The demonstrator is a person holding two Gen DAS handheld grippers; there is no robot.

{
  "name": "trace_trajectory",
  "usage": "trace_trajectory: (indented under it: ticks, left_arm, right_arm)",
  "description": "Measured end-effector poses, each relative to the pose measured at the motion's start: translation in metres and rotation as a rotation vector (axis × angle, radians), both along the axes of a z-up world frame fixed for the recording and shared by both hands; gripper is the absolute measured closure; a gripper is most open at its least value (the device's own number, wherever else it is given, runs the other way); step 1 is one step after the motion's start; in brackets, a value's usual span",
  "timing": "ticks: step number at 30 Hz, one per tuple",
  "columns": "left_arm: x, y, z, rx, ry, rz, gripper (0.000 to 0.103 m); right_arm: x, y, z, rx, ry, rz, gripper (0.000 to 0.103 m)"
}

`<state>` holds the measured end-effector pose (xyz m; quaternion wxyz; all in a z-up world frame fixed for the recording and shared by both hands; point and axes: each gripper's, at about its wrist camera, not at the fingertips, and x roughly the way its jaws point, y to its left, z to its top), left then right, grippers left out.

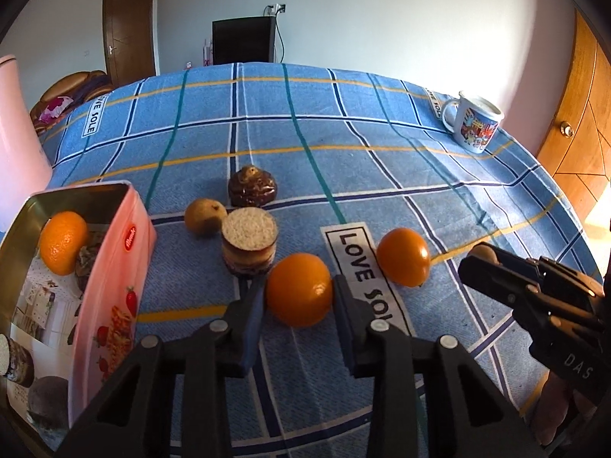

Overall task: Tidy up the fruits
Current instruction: 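Grasp a small yellowish fruit with the right gripper while the left grasps an orange, then carry the yellowish fruit and orange into the tin box and release both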

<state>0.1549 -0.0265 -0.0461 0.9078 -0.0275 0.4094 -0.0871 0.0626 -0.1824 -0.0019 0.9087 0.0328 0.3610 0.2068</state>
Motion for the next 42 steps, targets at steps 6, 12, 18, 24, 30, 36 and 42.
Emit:
trace_trajectory:
  ticks: [6, 12, 18, 24, 30, 36, 42]
  left_arm:
    - [-0.01, -0.001, 0.009, 0.003, -0.065, -0.003, 0.068]
    - [-0.025, -0.002, 0.023, 0.029, -0.174, 0.018, 0.068]
    - [-0.036, -0.001, 0.032, 0.047, -0.26, 0.041, 0.068]
    - [-0.042, -0.002, 0.036, 0.056, -0.303, 0.051, 0.068]
    - [-0.05, -0.005, 0.039, 0.065, -0.339, 0.056, 0.068]
    - [-0.054, -0.005, 0.04, 0.066, -0.362, 0.063, 0.068]
    - [-0.059, -0.003, 0.042, 0.063, -0.389, 0.077, 0.068]
  right_arm:
    - [-0.008, -0.002, 0.004, 0.009, -0.05, -0.001, 0.076]
    - [-0.022, -0.002, 0.014, 0.008, -0.141, -0.007, 0.076]
    - [-0.036, -0.001, 0.021, 0.0, -0.22, -0.014, 0.076]
    - [-0.044, -0.001, 0.026, 0.005, -0.27, -0.02, 0.076]
    - [-0.05, -0.003, 0.028, 0.015, -0.306, -0.021, 0.076]
    - [-0.058, -0.003, 0.031, 0.012, -0.352, -0.02, 0.076]
    - [-0.062, -0.006, 0.032, 0.018, -0.378, -0.021, 0.076]
